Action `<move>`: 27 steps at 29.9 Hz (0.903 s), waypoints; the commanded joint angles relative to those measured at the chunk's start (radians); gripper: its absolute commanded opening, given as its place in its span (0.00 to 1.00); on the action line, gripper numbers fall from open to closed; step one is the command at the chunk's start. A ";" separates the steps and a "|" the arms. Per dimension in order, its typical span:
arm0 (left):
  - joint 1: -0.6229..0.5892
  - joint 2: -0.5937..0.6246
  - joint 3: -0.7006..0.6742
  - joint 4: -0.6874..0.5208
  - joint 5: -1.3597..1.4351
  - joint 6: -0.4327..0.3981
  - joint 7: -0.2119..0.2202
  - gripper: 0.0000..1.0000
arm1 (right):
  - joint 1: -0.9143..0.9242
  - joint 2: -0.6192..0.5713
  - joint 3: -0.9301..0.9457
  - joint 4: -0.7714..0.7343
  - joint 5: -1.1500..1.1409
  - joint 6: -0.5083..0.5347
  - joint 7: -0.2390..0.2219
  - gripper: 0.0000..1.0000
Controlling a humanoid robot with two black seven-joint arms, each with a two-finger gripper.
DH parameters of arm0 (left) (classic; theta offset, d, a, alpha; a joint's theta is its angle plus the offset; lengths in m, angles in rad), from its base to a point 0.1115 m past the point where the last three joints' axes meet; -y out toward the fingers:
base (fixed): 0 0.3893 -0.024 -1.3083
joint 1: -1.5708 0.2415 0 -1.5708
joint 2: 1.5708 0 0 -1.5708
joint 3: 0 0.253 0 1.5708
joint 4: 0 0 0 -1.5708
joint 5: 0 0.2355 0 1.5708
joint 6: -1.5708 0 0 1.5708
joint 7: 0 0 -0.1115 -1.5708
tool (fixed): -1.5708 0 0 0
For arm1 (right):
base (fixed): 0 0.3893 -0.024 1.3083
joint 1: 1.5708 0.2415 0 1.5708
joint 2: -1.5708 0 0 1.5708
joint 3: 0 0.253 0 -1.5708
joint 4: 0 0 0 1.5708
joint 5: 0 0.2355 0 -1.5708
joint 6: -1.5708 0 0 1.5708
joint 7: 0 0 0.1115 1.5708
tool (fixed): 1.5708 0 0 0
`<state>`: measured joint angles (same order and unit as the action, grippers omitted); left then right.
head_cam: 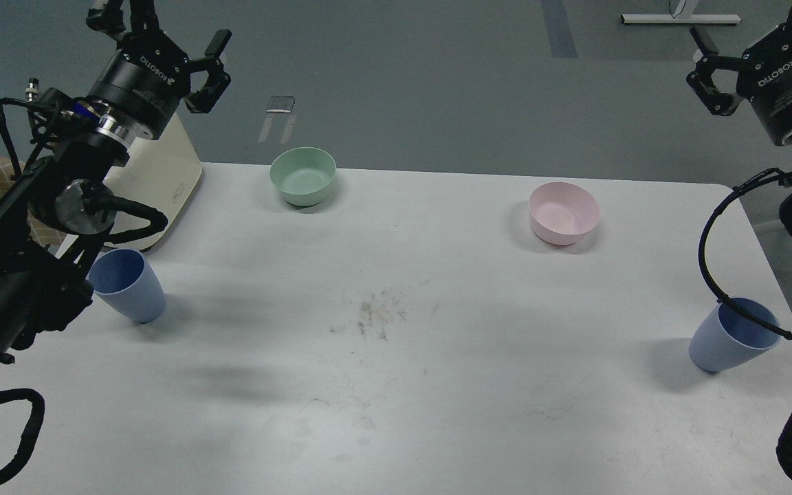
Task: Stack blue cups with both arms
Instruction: 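Move the left gripper down toward the blue cup near it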
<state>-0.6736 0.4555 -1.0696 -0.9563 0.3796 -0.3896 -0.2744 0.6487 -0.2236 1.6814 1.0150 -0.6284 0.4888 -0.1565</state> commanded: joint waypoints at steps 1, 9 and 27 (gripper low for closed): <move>0.002 -0.001 0.004 0.001 0.005 0.002 0.001 0.98 | -0.014 0.003 -0.026 -0.007 0.001 0.000 0.000 1.00; -0.001 0.017 0.008 0.001 0.016 0.003 0.000 0.98 | -0.027 0.000 -0.036 0.004 0.012 0.000 0.002 1.00; 0.093 0.337 0.011 -0.223 0.488 -0.005 -0.020 0.95 | -0.058 -0.023 -0.009 0.002 0.013 0.000 0.017 1.00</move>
<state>-0.6374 0.7104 -1.0582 -1.0894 0.7023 -0.3921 -0.2797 0.5951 -0.2457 1.6642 1.0175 -0.6152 0.4887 -0.1404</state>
